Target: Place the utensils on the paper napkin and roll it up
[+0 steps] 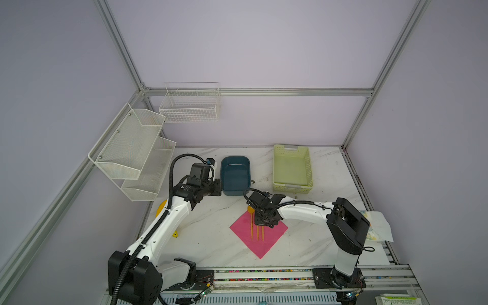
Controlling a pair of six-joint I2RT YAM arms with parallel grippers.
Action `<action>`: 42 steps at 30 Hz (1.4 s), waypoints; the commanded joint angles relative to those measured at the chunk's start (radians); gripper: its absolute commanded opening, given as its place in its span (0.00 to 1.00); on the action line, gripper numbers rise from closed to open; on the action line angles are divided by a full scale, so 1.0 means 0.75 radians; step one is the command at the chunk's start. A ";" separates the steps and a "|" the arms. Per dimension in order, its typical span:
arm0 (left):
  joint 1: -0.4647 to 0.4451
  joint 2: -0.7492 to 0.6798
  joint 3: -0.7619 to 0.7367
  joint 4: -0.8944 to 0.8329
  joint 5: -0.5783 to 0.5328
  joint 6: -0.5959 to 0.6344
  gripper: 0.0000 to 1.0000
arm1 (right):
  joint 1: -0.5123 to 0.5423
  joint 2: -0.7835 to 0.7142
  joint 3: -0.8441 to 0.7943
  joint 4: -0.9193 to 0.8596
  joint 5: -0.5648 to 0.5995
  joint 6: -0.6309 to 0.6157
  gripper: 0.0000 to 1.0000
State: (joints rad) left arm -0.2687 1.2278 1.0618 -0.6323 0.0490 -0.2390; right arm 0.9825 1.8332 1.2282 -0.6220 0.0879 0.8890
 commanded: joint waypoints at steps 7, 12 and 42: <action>0.009 -0.034 -0.044 0.043 0.027 0.022 0.38 | 0.009 0.063 0.031 -0.049 0.034 0.025 0.11; 0.009 -0.032 -0.043 0.043 0.027 0.022 0.38 | 0.010 0.072 0.025 -0.052 0.043 0.030 0.11; 0.012 -0.032 -0.043 0.043 0.029 0.024 0.38 | 0.009 0.100 0.016 -0.070 0.067 -0.001 0.12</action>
State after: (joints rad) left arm -0.2684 1.2278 1.0618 -0.6296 0.0566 -0.2390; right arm 0.9829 1.8885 1.2377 -0.6418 0.1165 0.8909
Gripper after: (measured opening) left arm 0.385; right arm 0.122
